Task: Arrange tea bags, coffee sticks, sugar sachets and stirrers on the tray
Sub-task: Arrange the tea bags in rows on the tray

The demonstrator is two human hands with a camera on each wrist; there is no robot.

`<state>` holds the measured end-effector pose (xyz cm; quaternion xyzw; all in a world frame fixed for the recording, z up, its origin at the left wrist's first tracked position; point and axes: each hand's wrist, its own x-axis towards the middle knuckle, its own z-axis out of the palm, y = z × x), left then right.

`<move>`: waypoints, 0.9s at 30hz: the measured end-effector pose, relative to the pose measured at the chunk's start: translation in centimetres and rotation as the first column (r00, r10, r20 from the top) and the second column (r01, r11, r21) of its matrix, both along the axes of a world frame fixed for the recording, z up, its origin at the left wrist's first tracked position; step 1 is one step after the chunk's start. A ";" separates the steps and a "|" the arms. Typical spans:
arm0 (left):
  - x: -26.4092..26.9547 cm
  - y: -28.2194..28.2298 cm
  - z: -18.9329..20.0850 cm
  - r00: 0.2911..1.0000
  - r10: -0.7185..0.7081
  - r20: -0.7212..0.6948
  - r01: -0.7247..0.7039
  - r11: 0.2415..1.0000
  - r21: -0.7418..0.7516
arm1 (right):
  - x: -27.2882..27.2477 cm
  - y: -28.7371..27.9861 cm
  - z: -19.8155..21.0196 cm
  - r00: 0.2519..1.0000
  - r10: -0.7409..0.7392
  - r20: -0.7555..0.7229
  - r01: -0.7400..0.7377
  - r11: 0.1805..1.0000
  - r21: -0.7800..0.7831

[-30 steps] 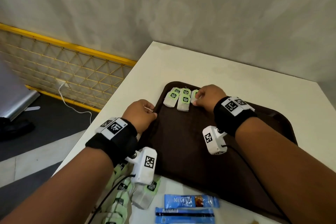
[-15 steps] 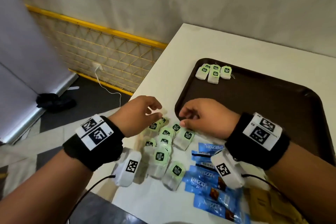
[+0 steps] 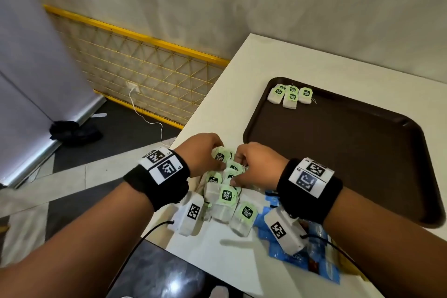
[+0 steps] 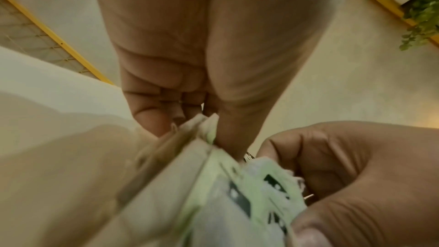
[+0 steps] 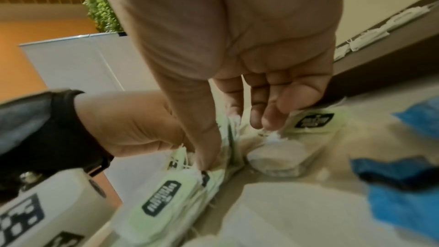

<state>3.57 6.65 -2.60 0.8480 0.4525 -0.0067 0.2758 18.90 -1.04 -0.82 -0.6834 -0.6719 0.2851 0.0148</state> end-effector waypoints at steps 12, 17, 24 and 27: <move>-0.9 0.0 0.8 0.983 0.036 0.178 -0.036 0.999 -0.003 | 2.6 -1.1 0.3 0.840 -0.176 -0.513 0.213 0.977 0.015; -1.4 0.2 2.5 0.971 0.057 0.233 -0.047 0.998 -0.048 | 4.5 -1.3 1.7 0.711 -0.216 -0.669 0.274 0.962 -0.019; -0.4 0.1 3.8 0.916 0.061 0.395 0.026 0.977 -0.211 | 6.5 -1.9 3.5 0.487 -0.243 -0.839 0.287 0.952 -0.110; 0.9 0.1 4.2 0.858 0.096 0.504 0.073 0.949 -0.306 | 7.1 -1.8 4.6 0.419 -0.227 -0.879 0.268 0.956 -0.119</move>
